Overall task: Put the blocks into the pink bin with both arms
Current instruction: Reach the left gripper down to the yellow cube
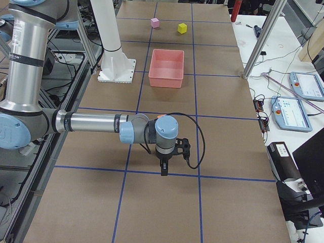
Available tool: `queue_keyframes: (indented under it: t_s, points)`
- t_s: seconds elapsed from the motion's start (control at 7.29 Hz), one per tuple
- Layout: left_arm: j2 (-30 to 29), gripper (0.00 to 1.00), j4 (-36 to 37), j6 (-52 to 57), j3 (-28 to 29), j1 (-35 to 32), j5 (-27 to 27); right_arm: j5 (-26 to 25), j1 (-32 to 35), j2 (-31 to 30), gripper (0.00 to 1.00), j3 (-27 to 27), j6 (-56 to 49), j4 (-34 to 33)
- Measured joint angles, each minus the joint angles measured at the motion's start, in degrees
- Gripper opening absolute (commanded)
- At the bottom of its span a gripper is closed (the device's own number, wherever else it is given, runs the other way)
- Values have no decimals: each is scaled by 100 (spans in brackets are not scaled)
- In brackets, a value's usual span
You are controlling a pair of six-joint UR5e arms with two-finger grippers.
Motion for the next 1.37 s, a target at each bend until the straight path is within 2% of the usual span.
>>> queue_keyframes:
  t_s: [0.96,1.37]
  points:
    - [-78,100,-71,-62,-385,-7,-47,7,19,34,100,122,44,5]
    - [-610,100,-874,-62,-296,-4,-54,4,28,302,100,469,83,5]
